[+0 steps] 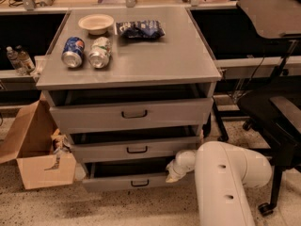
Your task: Open bottom drawer
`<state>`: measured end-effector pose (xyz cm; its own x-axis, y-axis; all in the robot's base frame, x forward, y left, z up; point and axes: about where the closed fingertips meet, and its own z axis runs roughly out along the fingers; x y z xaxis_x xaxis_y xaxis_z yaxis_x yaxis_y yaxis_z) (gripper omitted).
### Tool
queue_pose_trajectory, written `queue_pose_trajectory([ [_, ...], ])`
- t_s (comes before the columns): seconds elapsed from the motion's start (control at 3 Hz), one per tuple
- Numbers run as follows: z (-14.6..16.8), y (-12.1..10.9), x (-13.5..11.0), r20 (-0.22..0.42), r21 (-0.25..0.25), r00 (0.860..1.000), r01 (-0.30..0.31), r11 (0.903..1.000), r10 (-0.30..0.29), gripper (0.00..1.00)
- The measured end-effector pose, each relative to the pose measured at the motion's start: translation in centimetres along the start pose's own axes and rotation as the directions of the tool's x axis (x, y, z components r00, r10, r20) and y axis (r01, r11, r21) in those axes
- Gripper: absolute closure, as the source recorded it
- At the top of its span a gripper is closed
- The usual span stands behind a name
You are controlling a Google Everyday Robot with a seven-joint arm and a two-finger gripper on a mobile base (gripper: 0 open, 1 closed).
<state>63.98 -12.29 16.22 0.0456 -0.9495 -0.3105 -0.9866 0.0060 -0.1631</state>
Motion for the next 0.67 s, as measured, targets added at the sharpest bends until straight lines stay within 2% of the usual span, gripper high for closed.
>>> queue_pose_trajectory([
  [0.33, -0.71, 2.18, -0.7, 0.043, -0.025, 0.999, -0.023, 0.9994, 0.025, 1.0],
  [0.67, -0.7, 2.19, -0.7, 0.043, -0.025, 0.999, -0.023, 0.9994, 0.025, 0.0],
])
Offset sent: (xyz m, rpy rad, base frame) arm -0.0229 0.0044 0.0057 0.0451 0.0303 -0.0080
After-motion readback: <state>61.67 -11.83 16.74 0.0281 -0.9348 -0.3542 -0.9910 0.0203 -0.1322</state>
